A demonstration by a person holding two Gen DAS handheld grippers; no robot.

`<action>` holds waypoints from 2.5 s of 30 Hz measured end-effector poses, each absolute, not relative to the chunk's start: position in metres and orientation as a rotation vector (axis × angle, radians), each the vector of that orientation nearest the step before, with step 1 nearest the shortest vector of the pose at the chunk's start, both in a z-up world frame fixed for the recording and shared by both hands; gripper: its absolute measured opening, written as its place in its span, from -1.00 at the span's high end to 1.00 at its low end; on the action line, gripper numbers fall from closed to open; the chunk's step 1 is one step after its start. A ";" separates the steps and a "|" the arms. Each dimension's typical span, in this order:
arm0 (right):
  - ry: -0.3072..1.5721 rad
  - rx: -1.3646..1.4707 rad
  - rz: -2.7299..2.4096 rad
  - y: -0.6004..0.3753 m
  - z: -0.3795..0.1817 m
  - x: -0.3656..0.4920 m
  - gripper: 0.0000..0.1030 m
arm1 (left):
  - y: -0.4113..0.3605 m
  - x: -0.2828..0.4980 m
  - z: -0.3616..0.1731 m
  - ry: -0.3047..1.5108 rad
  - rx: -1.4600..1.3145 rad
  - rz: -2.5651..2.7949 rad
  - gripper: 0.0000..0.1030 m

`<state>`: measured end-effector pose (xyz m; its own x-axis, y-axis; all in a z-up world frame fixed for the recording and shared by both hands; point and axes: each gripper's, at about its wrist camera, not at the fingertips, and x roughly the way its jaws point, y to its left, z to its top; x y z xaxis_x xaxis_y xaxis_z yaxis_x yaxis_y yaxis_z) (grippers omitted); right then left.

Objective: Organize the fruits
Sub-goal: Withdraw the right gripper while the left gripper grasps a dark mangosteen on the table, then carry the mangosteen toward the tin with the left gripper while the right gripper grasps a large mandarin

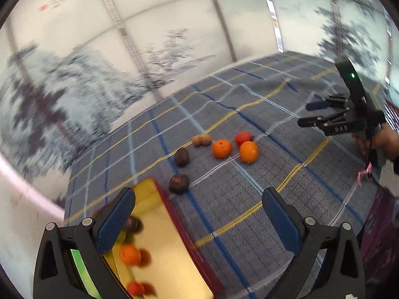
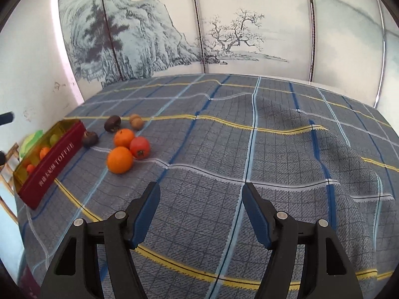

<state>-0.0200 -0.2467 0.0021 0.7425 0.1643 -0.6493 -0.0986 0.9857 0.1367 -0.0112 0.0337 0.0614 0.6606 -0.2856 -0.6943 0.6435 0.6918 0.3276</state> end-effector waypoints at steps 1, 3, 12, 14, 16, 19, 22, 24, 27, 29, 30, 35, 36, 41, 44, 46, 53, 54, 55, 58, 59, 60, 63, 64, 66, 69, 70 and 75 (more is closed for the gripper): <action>0.721 0.106 0.149 -0.246 0.002 -0.021 -0.34 | 0.026 0.002 0.060 0.690 0.635 -0.622 -0.90; 0.716 0.140 0.158 -0.251 0.002 -0.022 -0.34 | 0.016 0.023 0.055 0.771 0.697 -0.721 -0.88; 0.728 0.228 0.181 -0.262 -0.002 -0.020 -0.34 | -0.009 0.097 0.013 0.998 0.942 -0.842 -0.50; 0.733 0.239 0.183 -0.263 -0.003 -0.019 -0.34 | -0.008 0.110 0.002 1.044 0.954 -0.853 -0.50; 0.740 0.246 0.184 -0.264 -0.004 -0.018 -0.34 | -0.006 0.123 -0.011 1.075 0.980 -0.835 -0.45; 0.752 0.250 0.189 -0.264 -0.005 -0.017 -0.34 | -0.001 0.144 -0.021 1.131 0.955 -0.826 -0.09; 0.767 0.247 0.192 -0.263 -0.007 -0.015 -0.34 | 0.006 0.156 -0.029 1.189 0.910 -0.840 0.15; 0.773 0.249 0.192 -0.262 -0.008 -0.013 -0.34 | 0.011 0.159 -0.038 1.213 0.919 -0.831 0.16; 0.778 0.258 0.194 -0.264 -0.009 -0.012 -0.34 | 0.013 0.159 -0.041 1.202 0.910 -0.840 0.09; 0.782 0.261 0.194 -0.264 -0.010 -0.011 -0.34 | 0.017 0.160 -0.039 1.200 0.874 -0.846 0.09; 0.785 0.261 0.194 -0.264 -0.011 -0.011 -0.34 | 0.018 0.162 -0.037 1.197 0.860 -0.840 0.11; 0.787 0.267 0.195 -0.264 -0.011 -0.010 -0.34 | 0.021 0.158 -0.031 1.190 0.765 -0.777 0.33; 0.785 0.271 0.195 -0.264 -0.011 -0.010 -0.34 | 0.019 0.151 -0.031 1.172 0.754 -0.748 0.33; 0.776 0.289 0.194 -0.266 -0.010 -0.010 -0.34 | 0.000 0.099 -0.020 1.063 0.719 -0.685 0.33; 0.770 0.292 0.192 -0.268 -0.010 -0.011 -0.35 | -0.004 0.070 -0.002 1.021 0.548 -0.670 0.33; 0.763 0.289 0.190 -0.268 -0.008 -0.012 -0.35 | -0.005 0.051 0.004 1.015 0.429 -0.660 0.33; 0.766 0.198 0.361 -0.228 0.000 -0.016 -0.35 | -0.015 -0.001 0.005 0.969 0.246 -0.592 0.33; 0.777 0.173 0.399 -0.213 0.003 -0.013 -0.35 | -0.013 -0.006 0.007 0.962 0.220 -0.577 0.33; 0.783 0.154 0.417 -0.204 0.005 -0.010 -0.35 | -0.011 -0.008 0.009 0.959 0.199 -0.567 0.33; 0.787 0.154 0.467 -0.185 0.007 0.002 -0.35 | -0.001 -0.012 0.015 0.942 0.179 -0.530 0.33; 0.794 0.174 0.488 -0.180 0.007 0.008 -0.35 | 0.003 -0.014 0.018 0.932 0.176 -0.515 0.33; 0.802 0.185 0.501 -0.175 0.006 0.013 -0.35 | 0.005 -0.016 0.020 0.928 0.176 -0.507 0.33; 0.836 0.180 0.499 -0.162 -0.002 0.028 -0.35 | 0.013 -0.020 0.029 0.907 0.169 -0.492 0.33; 0.849 0.181 0.497 -0.158 -0.005 0.032 -0.35 | 0.015 -0.022 0.031 0.900 0.164 -0.491 0.33; 0.882 0.192 0.483 -0.153 -0.013 0.040 -0.34 | 0.019 -0.024 0.035 0.886 0.151 -0.482 0.33; 0.906 0.200 0.455 -0.149 -0.021 0.051 -0.30 | 0.025 -0.025 0.039 0.874 0.130 -0.477 0.33; 0.911 0.205 0.452 -0.148 -0.021 0.054 -0.29 | 0.027 -0.026 0.040 0.870 0.123 -0.473 0.33; 0.927 0.175 0.413 -0.138 -0.024 0.066 0.17 | 0.034 -0.025 0.040 0.864 0.108 -0.454 0.33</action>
